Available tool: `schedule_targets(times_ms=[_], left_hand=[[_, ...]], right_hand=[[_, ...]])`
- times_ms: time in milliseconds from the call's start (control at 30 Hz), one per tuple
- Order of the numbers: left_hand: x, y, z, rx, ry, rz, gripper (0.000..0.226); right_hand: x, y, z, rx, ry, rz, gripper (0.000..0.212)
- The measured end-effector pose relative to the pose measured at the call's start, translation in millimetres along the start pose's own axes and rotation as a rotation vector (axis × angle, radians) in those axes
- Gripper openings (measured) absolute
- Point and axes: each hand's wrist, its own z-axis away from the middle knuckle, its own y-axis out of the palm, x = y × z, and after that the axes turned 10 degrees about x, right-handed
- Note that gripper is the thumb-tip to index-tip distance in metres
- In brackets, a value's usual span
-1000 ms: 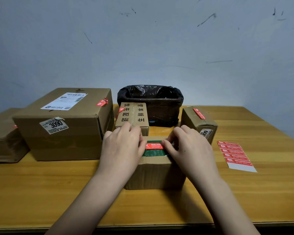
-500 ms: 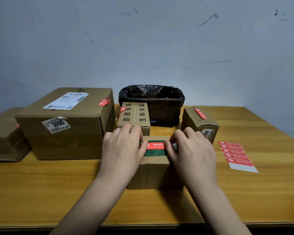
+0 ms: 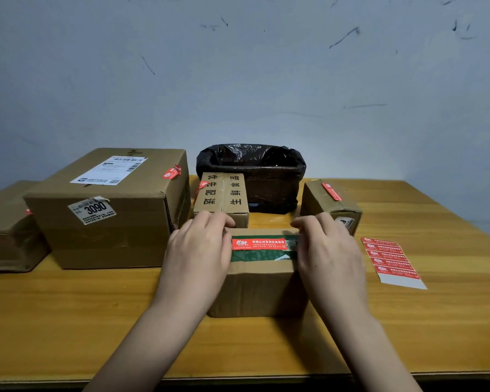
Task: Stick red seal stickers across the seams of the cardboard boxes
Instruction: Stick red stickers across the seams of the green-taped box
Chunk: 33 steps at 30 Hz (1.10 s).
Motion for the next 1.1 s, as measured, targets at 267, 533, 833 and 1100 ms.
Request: schedule_targets(times_ms=[267, 533, 833, 1100], left_hand=[[-3.8, 20.8, 20.7, 0.058, 0.277, -0.140, 0.051], [-1.1, 23.8, 25.2, 0.108, 0.268, -0.221, 0.055], [5.0, 23.3, 32.5, 0.129, 0.261, -0.296, 0.059], [-0.7, 25.1, 36.1, 0.085, 0.276, -0.301, 0.066]], right_hand=[[17.9, 0.7, 20.6, 0.177, -0.309, -0.127, 0.053], [16.3, 4.0, 27.3, 0.235, -0.284, -0.025, 0.058], [8.6, 0.7, 31.9, 0.270, -0.237, 0.064, 0.060], [13.4, -5.4, 34.9, 0.227, -0.293, 0.023, 0.062]])
